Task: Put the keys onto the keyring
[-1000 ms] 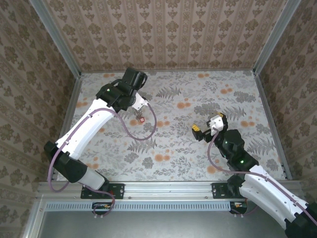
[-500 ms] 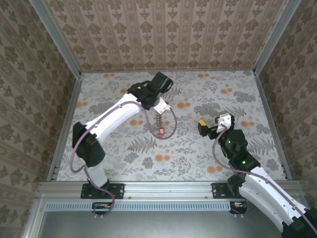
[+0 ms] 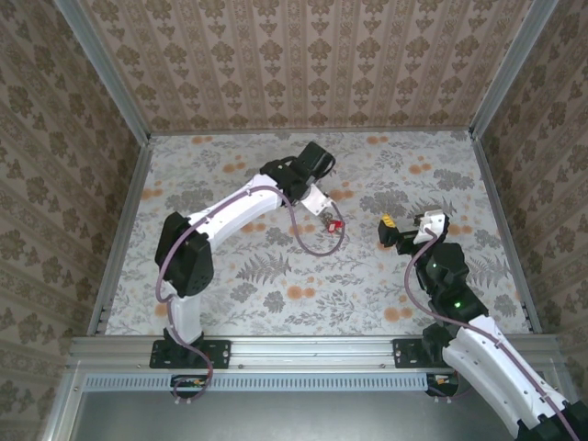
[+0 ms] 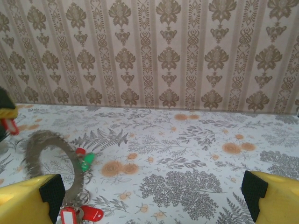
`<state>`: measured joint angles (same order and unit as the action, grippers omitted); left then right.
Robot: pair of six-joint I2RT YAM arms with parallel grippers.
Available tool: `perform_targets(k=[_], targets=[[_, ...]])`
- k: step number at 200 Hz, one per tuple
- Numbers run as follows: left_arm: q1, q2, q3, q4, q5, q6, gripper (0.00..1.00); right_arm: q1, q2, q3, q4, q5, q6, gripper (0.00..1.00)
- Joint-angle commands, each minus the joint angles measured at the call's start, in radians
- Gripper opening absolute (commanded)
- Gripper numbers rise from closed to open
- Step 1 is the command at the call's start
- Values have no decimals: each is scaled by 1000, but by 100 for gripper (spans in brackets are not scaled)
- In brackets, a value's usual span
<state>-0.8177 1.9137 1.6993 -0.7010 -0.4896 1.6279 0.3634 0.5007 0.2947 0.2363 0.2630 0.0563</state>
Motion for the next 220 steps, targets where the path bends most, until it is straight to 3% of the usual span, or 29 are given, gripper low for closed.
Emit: perform_targets(k=[1, 85, 124, 163, 220], targets=[[37, -67, -101, 2, 16, -79, 0, -9, -9, -21, -1, 8, 26, 100], [96, -155, -443, -25, 89, -420, 0, -22, 52, -40, 55, -2, 59, 100], [143, -199, -606, 61, 138, -563, 10, -45, 60, -56, 82, 17, 58, 99], [191, -255, -737, 101, 120, -658, 21, -109, 62, -58, 111, 45, 28, 100], [296, -517, -848, 196, 162, -848, 36, -235, 128, -8, 218, 37, 1, 99]])
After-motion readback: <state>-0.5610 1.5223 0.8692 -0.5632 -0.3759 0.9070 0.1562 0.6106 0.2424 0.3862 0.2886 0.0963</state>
